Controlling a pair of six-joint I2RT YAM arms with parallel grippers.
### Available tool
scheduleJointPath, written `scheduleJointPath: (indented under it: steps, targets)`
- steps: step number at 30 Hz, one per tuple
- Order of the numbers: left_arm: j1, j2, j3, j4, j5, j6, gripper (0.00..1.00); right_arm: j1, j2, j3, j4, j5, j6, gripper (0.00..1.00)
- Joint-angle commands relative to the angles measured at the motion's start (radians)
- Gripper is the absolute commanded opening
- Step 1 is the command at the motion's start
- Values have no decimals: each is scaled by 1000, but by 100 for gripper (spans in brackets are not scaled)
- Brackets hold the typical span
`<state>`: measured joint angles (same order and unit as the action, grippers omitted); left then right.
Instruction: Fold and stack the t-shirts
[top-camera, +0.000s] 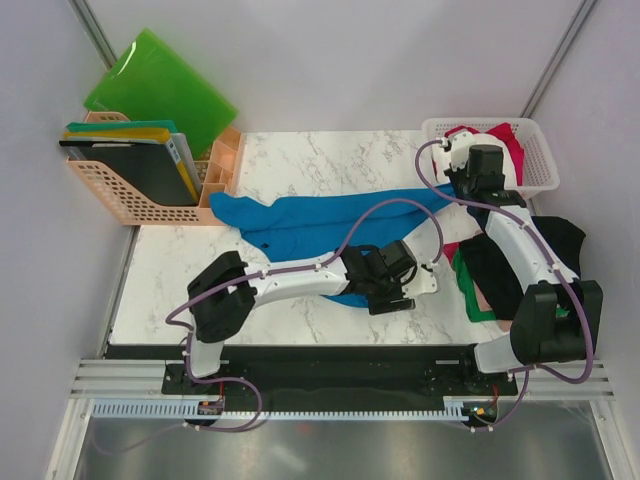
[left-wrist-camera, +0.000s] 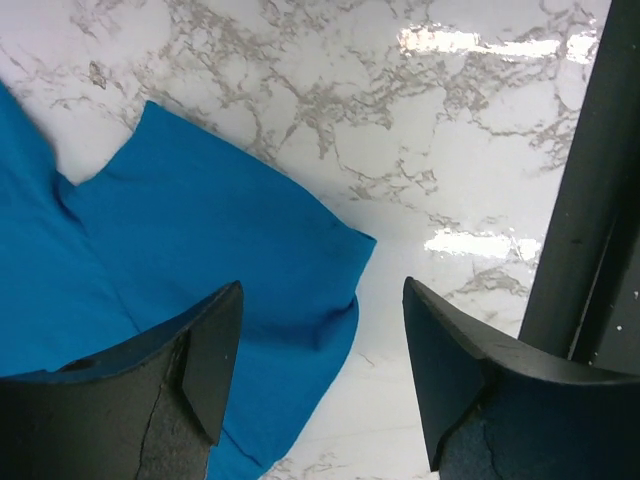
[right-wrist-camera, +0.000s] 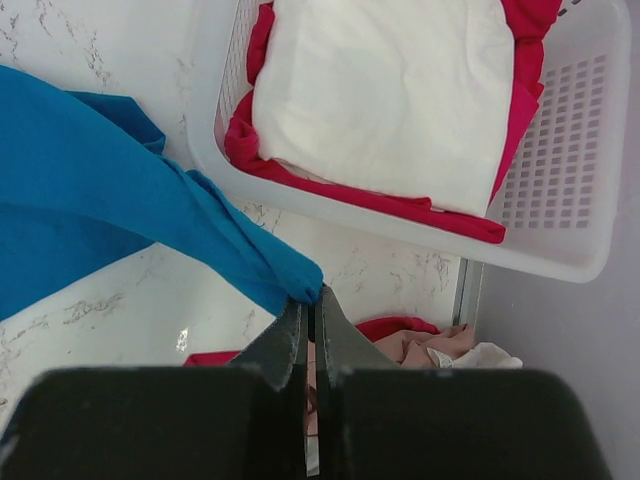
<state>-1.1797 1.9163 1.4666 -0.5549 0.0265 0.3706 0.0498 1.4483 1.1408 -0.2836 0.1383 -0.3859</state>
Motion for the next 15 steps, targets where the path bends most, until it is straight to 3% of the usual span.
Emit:
scheduleJointPath:
  steps: [1, 15]
  targets:
    - [-1, 42, 38, 39, -30, -33, 72, -2, -39, -9, 31, 20, -5, 0]
    - [-1, 38, -52, 32, -39, -30, 72, -2, -23, -26, 43, -3, 10, 0]
